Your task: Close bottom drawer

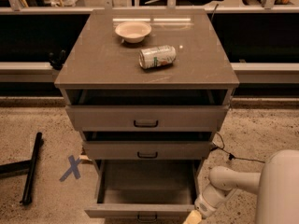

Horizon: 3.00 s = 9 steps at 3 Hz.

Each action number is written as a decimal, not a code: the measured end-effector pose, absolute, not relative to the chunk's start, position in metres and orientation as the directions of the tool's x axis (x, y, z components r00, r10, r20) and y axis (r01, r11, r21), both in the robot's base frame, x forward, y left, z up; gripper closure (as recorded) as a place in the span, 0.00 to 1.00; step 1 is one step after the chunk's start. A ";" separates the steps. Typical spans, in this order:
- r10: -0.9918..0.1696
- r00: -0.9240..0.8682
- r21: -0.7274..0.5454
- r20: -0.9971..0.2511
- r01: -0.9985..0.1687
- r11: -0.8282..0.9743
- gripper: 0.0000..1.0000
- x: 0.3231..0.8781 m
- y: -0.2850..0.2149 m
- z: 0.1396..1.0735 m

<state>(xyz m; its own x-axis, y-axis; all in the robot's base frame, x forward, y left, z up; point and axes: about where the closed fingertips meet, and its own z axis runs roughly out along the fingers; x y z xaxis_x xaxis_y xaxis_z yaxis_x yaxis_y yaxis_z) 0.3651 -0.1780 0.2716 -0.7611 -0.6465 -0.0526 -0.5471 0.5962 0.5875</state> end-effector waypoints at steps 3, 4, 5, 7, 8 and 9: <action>-0.621 -0.783 0.598 0.045 -0.477 0.644 0.02 0.352 -0.186 0.215; -0.618 -0.785 0.595 0.041 -0.477 0.647 0.24 0.351 -0.183 0.203; -0.618 -0.786 0.572 -0.019 -0.515 0.638 0.48 0.357 -0.174 0.195; -0.603 -0.795 0.495 -0.068 -0.552 0.671 0.94 0.392 -0.166 0.150; -0.603 -0.795 0.495 -0.068 -0.552 0.671 1.00 0.391 -0.165 0.150; -0.541 -0.826 0.456 -0.160 -0.547 0.702 1.00 0.429 -0.164 0.133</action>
Offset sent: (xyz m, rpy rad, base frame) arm -0.0126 -0.0153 -0.0543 -0.0554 0.0841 -0.0392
